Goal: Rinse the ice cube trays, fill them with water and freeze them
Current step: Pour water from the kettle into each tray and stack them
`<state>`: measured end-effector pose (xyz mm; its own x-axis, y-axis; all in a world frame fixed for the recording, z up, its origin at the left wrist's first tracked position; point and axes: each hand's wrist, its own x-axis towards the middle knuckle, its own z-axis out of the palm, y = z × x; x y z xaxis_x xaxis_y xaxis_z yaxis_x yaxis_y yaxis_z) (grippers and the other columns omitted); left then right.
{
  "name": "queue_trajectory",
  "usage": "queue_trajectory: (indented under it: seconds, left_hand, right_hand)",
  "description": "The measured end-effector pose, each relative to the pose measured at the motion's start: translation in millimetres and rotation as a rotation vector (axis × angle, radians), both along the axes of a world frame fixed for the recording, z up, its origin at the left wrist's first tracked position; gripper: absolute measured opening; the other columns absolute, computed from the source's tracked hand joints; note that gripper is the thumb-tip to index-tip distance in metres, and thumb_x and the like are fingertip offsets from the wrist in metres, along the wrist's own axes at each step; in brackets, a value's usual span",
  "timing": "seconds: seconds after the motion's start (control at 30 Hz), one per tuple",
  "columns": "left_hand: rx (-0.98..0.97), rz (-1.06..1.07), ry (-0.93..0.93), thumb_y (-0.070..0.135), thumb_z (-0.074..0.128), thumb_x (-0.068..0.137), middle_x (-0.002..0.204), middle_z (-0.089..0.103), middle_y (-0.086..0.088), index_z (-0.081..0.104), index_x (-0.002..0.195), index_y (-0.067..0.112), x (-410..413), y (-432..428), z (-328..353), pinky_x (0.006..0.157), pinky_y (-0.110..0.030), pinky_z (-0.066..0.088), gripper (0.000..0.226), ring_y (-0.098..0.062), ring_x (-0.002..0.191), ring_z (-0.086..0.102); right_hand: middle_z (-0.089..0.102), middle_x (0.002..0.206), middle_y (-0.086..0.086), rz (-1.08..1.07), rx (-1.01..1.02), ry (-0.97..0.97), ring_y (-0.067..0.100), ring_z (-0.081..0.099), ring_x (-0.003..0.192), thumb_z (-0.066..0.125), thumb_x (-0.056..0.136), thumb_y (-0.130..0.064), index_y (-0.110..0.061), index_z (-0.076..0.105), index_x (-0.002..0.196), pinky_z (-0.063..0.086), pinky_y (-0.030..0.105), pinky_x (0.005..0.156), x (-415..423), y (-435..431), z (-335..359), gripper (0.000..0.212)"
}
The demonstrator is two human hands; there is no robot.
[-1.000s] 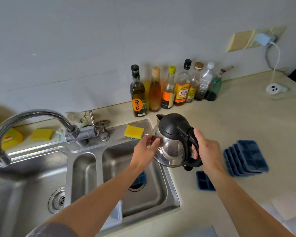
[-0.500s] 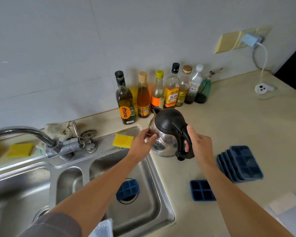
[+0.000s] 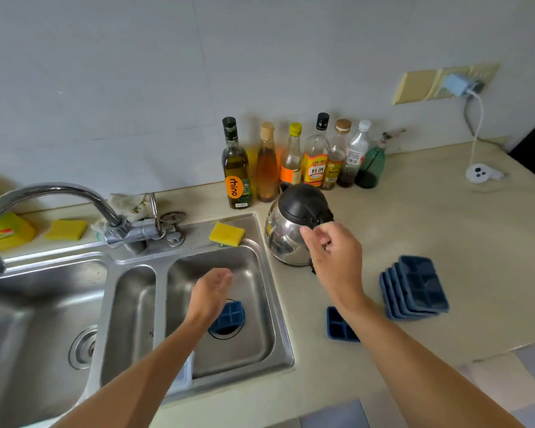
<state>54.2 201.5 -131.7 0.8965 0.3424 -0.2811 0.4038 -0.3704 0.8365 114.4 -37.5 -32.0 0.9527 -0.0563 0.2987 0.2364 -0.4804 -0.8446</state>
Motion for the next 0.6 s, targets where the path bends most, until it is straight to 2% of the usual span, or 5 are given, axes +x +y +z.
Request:
queue_trajectory:
  seconds: [0.2,0.33,0.4,0.5,0.6]
  left_hand:
    - [0.151,0.328,0.068,0.022,0.061,0.099,0.083,0.068,0.017,0.069,0.102,0.025,-101,52,-4,0.071,-0.02,0.051,0.009,0.0,0.077,0.063]
    - [0.198,0.419,0.155,0.022,0.062,0.099,0.101,0.073,-0.003,0.07,0.114,0.011,-154,78,-10,0.086,-0.037,0.056,0.021,-0.02,0.091,0.067]
    - [0.228,0.425,0.189,0.021,0.062,0.098,0.097,0.074,-0.005,0.07,0.111,0.01,-171,87,-12,0.083,-0.037,0.057,0.019,-0.021,0.088,0.068]
    - [0.271,0.421,0.24,0.019,0.063,0.095,0.078,0.067,0.001,0.065,0.088,0.018,-185,97,-16,0.07,-0.032,0.051,0.007,-0.018,0.073,0.062]
    - [0.342,0.365,0.291,0.015,0.061,0.091,0.058,0.038,0.003,0.038,0.065,0.017,-187,102,-22,0.055,-0.031,0.029,0.036,-0.019,0.059,0.032]
  right_hand:
    - [0.056,0.058,-0.013,0.499,-0.124,0.303,0.005,0.052,0.058,0.065,0.093,-0.043,-0.025,0.056,0.067,0.037,0.017,0.056,-50,66,-31,0.033]
    - [0.061,0.064,-0.006,0.659,-0.254,0.48,0.01,0.055,0.062,0.066,0.092,-0.038,-0.019,0.061,0.071,0.043,0.029,0.061,-80,112,-65,0.028]
    - [0.064,0.067,-0.005,0.702,-0.293,0.535,0.011,0.059,0.065,0.066,0.092,-0.034,-0.02,0.061,0.071,0.044,0.029,0.062,-91,131,-80,0.026]
    - [0.061,0.067,-0.01,0.741,-0.342,0.612,0.004,0.057,0.063,0.065,0.093,-0.029,-0.025,0.055,0.068,0.041,0.025,0.06,-102,151,-101,0.027]
    - [0.064,0.069,0.0,0.745,-0.439,0.754,0.021,0.063,0.065,0.062,0.094,-0.028,-0.016,0.056,0.073,0.046,0.032,0.063,-107,163,-120,0.025]
